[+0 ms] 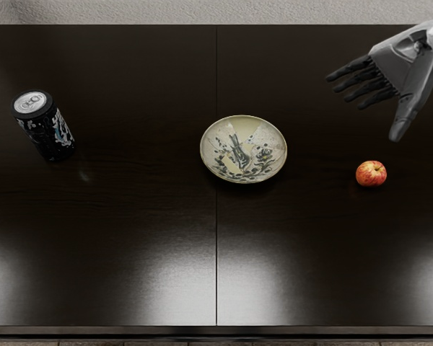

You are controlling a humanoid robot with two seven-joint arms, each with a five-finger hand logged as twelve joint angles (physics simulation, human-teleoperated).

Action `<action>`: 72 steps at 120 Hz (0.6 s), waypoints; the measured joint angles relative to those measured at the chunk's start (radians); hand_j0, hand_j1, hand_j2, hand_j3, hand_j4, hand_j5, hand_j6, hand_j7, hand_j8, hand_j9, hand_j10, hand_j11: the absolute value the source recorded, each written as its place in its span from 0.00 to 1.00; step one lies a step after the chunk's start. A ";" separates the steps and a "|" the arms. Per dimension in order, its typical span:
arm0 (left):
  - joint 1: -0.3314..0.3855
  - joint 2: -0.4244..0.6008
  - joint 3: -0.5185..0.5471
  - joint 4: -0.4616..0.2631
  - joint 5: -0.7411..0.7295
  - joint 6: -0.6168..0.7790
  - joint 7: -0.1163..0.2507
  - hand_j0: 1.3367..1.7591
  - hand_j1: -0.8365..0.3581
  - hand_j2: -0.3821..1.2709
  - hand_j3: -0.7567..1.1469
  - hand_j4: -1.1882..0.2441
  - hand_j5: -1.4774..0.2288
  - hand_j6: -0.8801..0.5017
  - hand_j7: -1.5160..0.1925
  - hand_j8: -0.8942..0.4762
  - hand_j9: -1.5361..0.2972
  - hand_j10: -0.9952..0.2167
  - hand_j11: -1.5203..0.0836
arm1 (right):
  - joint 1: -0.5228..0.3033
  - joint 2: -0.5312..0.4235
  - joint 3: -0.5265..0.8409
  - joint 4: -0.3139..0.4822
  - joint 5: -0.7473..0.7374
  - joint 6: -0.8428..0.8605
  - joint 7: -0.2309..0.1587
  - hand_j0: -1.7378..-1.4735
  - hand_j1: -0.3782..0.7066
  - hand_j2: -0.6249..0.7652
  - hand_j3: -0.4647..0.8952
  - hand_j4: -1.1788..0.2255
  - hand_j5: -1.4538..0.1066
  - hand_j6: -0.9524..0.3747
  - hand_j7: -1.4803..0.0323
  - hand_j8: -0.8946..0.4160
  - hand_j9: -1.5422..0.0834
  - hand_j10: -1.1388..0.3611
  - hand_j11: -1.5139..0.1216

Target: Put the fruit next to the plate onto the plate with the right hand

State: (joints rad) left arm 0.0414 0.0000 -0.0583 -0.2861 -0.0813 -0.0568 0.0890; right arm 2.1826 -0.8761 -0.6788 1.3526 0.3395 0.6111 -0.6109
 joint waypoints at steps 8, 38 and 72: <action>0.000 0.000 0.000 0.000 0.000 0.000 0.000 0.76 0.99 0.23 0.40 0.83 0.87 0.64 0.89 0.65 0.84 0.82 0.95 | -0.002 -0.002 -0.001 0.000 -0.002 0.000 0.000 0.30 0.04 0.45 0.34 0.83 0.92 0.71 0.97 0.67 0.94 0.75 0.92; 0.000 0.000 0.000 0.000 0.000 0.000 0.000 0.76 0.99 0.23 0.40 0.83 0.87 0.64 0.89 0.65 0.84 0.82 0.95 | -0.052 0.040 0.001 -0.023 -0.007 0.000 0.000 0.30 0.04 0.45 0.34 0.83 0.92 0.71 0.97 0.67 0.94 0.75 0.92; 0.000 0.000 0.000 0.000 0.000 0.000 0.000 0.76 0.99 0.23 0.40 0.83 0.87 0.64 0.89 0.65 0.84 0.82 0.95 | -0.007 0.290 -0.024 0.010 -0.065 -0.269 0.000 0.30 0.04 0.45 0.34 0.83 0.92 0.71 0.97 0.67 0.94 0.75 0.92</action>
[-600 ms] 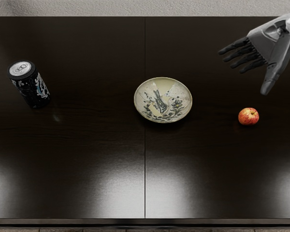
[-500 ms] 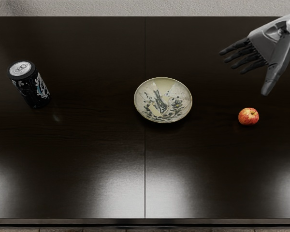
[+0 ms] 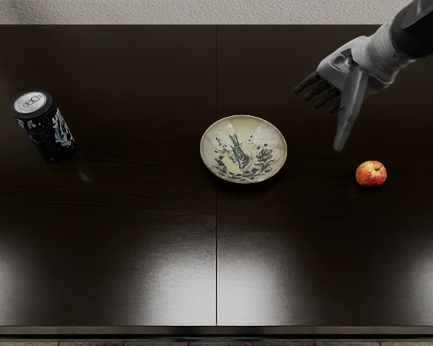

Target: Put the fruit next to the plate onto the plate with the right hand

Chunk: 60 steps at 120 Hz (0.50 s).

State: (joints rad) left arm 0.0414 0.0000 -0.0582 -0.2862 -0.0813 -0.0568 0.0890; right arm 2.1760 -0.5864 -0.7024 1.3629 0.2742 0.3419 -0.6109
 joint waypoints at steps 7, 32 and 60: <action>0.000 0.000 0.000 0.000 0.000 0.000 0.000 0.76 0.99 0.23 0.40 0.83 0.87 0.64 0.89 0.65 0.84 0.82 0.95 | 0.013 0.016 -0.008 0.056 -0.070 -0.134 0.000 0.30 0.04 0.45 0.34 0.83 0.92 0.71 0.97 0.67 0.94 0.75 0.91; 0.000 0.000 0.000 0.000 0.000 0.000 0.000 0.76 0.99 0.23 0.40 0.83 0.87 0.64 0.89 0.65 0.84 0.82 0.95 | 0.025 0.059 -0.118 0.174 -0.236 -0.385 0.000 0.30 0.05 0.45 0.34 0.83 0.92 0.70 0.96 0.67 0.93 0.75 0.91; 0.000 0.000 0.000 0.000 0.000 0.000 0.000 0.76 0.99 0.23 0.40 0.83 0.87 0.64 0.89 0.65 0.84 0.82 0.95 | 0.026 0.103 -0.186 0.231 -0.272 -0.507 0.000 0.30 0.05 0.45 0.34 0.82 0.91 0.70 0.96 0.66 0.93 0.74 0.91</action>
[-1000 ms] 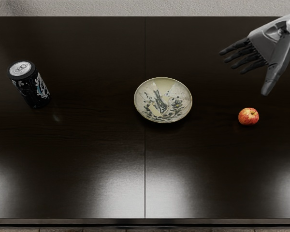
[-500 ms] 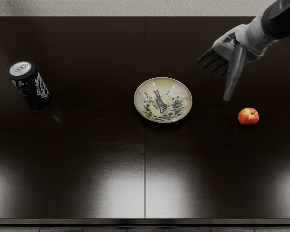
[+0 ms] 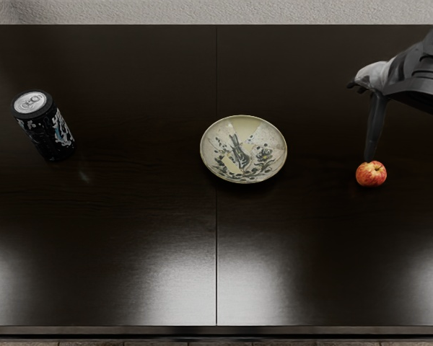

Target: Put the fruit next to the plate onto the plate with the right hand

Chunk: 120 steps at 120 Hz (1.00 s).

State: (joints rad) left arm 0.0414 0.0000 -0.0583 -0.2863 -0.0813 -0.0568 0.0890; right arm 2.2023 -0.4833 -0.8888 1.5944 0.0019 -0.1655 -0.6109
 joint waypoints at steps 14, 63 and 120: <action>0.000 0.000 0.000 0.000 0.000 0.000 0.000 0.76 0.99 0.23 0.40 0.83 0.87 0.64 0.89 0.65 0.84 0.82 0.95 | -0.002 0.083 -0.028 0.008 -0.002 -0.084 0.000 0.30 0.05 0.45 0.34 0.82 0.91 0.70 0.96 0.66 0.93 0.74 0.91; 0.000 0.000 0.000 0.000 0.000 0.000 0.000 0.76 0.99 0.23 0.40 0.83 0.87 0.64 0.89 0.65 0.84 0.82 0.95 | -0.139 0.121 -0.079 0.007 -0.003 -0.229 0.000 0.30 0.06 0.45 0.34 0.82 0.91 0.70 0.96 0.66 0.93 0.74 0.90; 0.000 0.000 0.000 0.000 0.000 0.000 0.000 0.76 0.99 0.23 0.40 0.83 0.87 0.64 0.89 0.65 0.84 0.82 0.95 | -0.408 0.074 0.056 -0.192 -0.119 -0.294 0.000 0.30 0.10 0.44 0.34 0.79 0.88 0.67 0.92 0.63 0.90 0.72 0.87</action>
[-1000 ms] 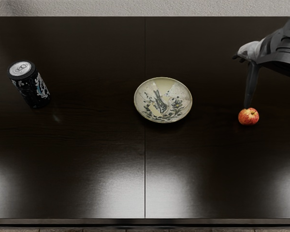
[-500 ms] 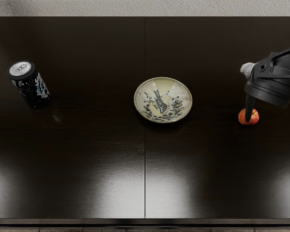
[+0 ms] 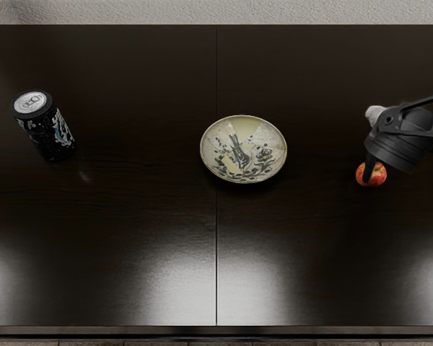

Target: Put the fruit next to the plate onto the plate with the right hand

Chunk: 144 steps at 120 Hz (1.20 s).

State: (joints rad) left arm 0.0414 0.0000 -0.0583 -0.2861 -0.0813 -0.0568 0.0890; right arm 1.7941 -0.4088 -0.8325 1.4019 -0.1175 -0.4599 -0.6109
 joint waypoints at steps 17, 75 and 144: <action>0.000 0.000 0.000 0.000 0.000 0.000 0.000 0.76 0.99 0.23 0.40 0.83 0.87 0.64 0.89 0.65 0.84 0.82 0.95 | -0.095 -0.006 0.067 -0.064 -0.055 0.000 0.000 0.30 0.11 0.44 0.34 0.78 0.87 0.66 0.91 0.62 0.89 0.71 0.86; 0.000 0.000 0.000 -0.001 0.000 0.000 0.000 0.76 0.99 0.23 0.40 0.83 0.87 0.64 0.89 0.65 0.84 0.82 0.95 | -0.232 -0.022 0.153 -0.153 -0.134 0.003 0.000 0.30 0.20 0.43 0.34 0.73 0.80 0.60 0.84 0.56 0.82 0.65 0.80; 0.000 0.000 0.000 -0.001 0.000 0.000 0.000 0.76 0.99 0.23 0.40 0.83 0.87 0.64 0.89 0.65 0.84 0.82 0.95 | -0.278 -0.030 0.186 -0.174 -0.137 0.005 0.000 0.30 0.33 0.41 0.34 0.64 0.70 0.51 0.74 0.47 0.73 0.57 0.70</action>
State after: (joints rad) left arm 0.0414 0.0000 -0.0584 -0.2866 -0.0813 -0.0568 0.0890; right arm 1.5165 -0.4393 -0.6463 1.2280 -0.2544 -0.4546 -0.6109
